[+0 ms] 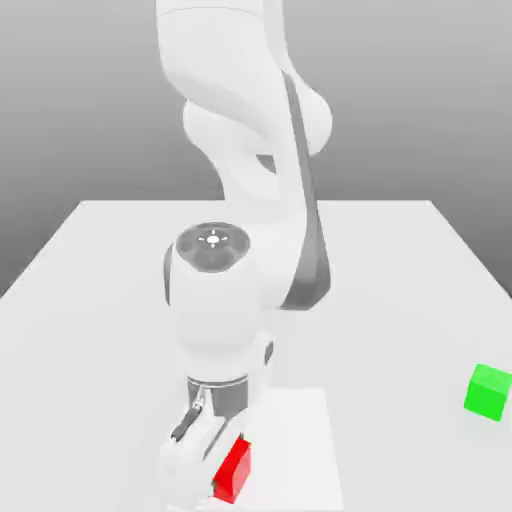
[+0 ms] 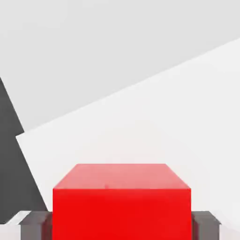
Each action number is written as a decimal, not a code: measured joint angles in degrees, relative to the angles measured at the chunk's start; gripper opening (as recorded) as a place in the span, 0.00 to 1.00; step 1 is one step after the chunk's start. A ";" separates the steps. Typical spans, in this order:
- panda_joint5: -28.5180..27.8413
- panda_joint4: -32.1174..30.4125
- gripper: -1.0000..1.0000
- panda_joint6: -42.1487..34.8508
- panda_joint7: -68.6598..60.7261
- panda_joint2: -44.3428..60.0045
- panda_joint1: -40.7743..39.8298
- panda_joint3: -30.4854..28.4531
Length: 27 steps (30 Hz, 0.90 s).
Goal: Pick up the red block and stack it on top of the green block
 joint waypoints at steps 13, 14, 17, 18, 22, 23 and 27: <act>4.79 -1.79 0.00 -10.21 -3.07 -11.84 4.56 9.47; 4.68 -1.80 0.00 -10.58 -2.88 -12.16 6.00 10.95; 4.34 -1.84 0.00 -11.61 -2.33 -13.04 10.35 15.41; 4.24 -1.85 0.00 -11.94 -2.16 -13.32 11.81 16.92; 3.96 -1.89 0.00 -13.26 -1.54 -14.44 17.77 22.93; 3.95 -1.90 0.00 -13.60 -1.43 -14.74 19.35 24.44; -0.31 -1.65 0.00 -12.25 1.90 -12.34 24.53 26.38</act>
